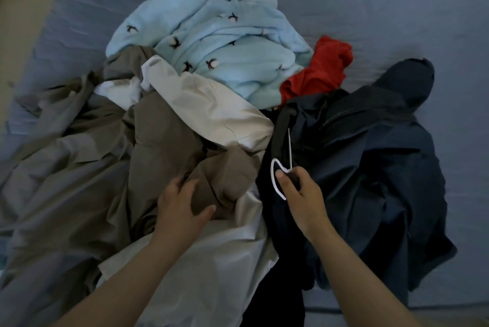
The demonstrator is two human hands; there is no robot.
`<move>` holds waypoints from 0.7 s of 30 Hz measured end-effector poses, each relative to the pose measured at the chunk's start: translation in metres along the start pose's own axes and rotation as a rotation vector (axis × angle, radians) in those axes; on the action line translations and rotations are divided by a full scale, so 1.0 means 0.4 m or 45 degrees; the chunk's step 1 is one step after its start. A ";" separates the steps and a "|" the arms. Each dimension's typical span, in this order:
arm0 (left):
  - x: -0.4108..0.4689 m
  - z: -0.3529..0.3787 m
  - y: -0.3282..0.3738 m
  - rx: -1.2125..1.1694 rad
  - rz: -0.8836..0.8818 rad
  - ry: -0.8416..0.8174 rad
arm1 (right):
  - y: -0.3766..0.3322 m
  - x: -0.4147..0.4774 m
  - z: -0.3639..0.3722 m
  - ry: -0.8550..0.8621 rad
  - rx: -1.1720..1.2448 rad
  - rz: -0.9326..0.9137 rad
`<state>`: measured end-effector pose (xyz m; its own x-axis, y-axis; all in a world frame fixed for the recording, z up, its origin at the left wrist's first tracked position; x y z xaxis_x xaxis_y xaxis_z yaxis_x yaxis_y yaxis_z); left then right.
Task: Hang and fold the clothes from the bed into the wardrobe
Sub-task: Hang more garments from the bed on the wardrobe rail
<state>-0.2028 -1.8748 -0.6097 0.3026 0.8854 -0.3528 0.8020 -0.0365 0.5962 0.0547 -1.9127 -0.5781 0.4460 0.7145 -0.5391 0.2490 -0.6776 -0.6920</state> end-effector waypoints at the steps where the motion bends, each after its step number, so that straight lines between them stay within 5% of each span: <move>1: 0.006 -0.008 -0.008 -0.008 -0.031 0.036 | -0.001 -0.001 0.010 0.002 0.018 -0.005; 9: 0.052 -0.029 -0.143 -0.048 -0.336 0.079 | 0.019 -0.015 0.026 0.073 0.108 -0.035; 13: 0.060 -0.009 -0.154 -0.230 -0.282 0.088 | 0.028 -0.012 0.045 0.155 0.147 0.001; 18: 0.068 -0.079 -0.201 0.016 -0.386 0.385 | 0.041 -0.015 0.075 0.266 0.098 0.011; 21: 0.092 -0.075 -0.252 -0.370 -0.523 0.237 | 0.043 -0.013 0.088 0.273 0.076 0.007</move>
<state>-0.2878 -1.8248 -0.6611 -0.1237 0.8680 -0.4809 0.6517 0.4365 0.6203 0.0265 -1.9221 -0.6042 0.6214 0.6529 -0.4331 0.1977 -0.6655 -0.7197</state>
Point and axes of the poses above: each hand's wrist, its own x-axis towards the middle knuckle, its own z-axis out of the palm, y = z × x, the point moved 6 cm from there along x, towards the middle knuckle, and after that the axes turned 12 degrees about z, right-handed, at the moved point
